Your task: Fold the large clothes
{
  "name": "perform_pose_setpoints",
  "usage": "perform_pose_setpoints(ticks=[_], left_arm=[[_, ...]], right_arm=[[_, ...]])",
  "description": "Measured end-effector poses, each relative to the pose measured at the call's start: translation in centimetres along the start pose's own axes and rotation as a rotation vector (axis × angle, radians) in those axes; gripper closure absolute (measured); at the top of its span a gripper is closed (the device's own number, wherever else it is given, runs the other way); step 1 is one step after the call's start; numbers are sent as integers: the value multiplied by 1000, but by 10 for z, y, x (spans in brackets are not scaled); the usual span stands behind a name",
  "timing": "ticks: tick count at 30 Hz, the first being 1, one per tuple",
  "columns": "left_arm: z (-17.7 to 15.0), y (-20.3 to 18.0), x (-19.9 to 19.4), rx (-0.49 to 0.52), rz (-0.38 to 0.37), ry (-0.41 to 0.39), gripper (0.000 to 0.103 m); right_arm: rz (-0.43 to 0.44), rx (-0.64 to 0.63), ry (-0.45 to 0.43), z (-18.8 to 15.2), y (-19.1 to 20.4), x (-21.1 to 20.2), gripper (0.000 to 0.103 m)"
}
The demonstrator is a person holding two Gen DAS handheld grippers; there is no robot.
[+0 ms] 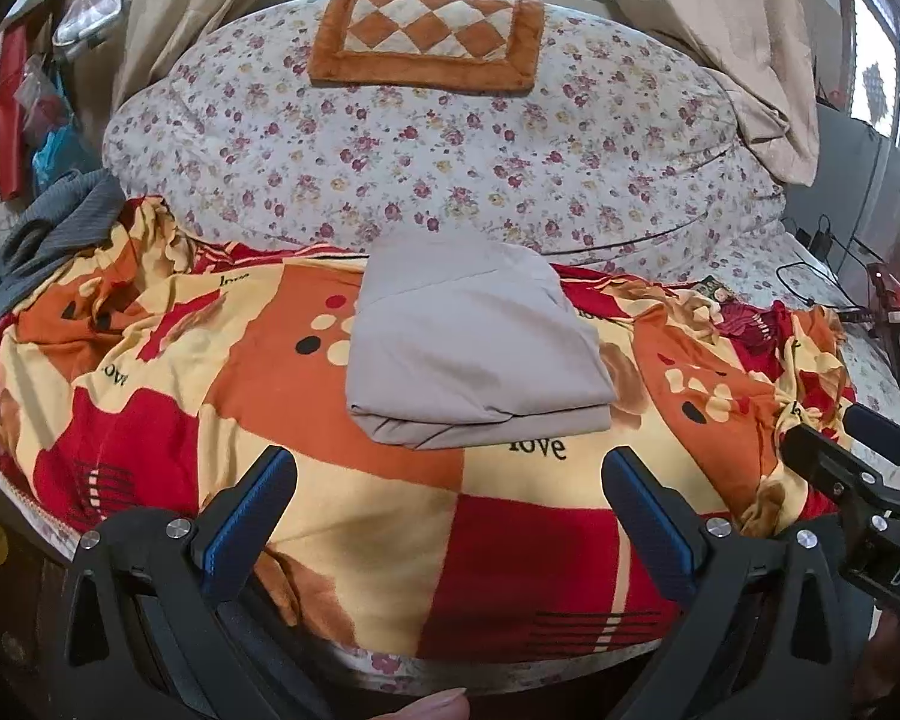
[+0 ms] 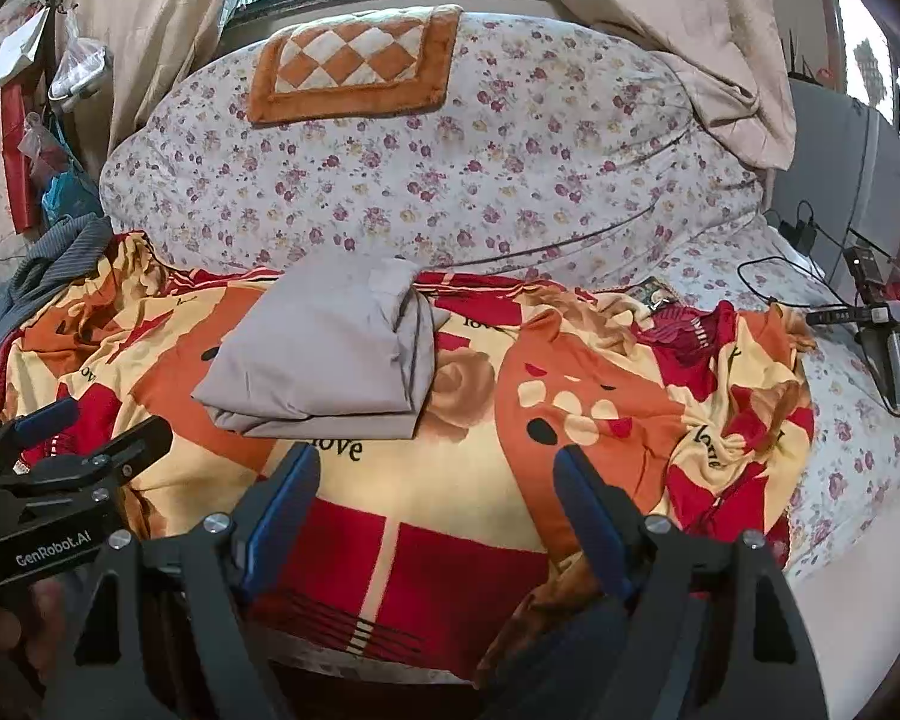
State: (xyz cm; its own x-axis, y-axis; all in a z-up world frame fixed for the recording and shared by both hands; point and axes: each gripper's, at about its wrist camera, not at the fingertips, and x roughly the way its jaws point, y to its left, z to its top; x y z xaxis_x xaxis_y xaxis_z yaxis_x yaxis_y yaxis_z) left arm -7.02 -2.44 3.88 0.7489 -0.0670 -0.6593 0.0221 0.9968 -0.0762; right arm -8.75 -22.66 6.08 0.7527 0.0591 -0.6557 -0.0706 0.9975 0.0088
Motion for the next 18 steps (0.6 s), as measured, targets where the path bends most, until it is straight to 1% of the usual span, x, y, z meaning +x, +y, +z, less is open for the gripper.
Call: perform_pose_setpoints(ticks=[5,18], left_arm=[[-3,2,5,-8,3,13,3],[-5,0,6,-4,1,14,3]], right_arm=[[-4,-3,11,-3,0,4,20],[-4,3,12,-6,1,6,20]])
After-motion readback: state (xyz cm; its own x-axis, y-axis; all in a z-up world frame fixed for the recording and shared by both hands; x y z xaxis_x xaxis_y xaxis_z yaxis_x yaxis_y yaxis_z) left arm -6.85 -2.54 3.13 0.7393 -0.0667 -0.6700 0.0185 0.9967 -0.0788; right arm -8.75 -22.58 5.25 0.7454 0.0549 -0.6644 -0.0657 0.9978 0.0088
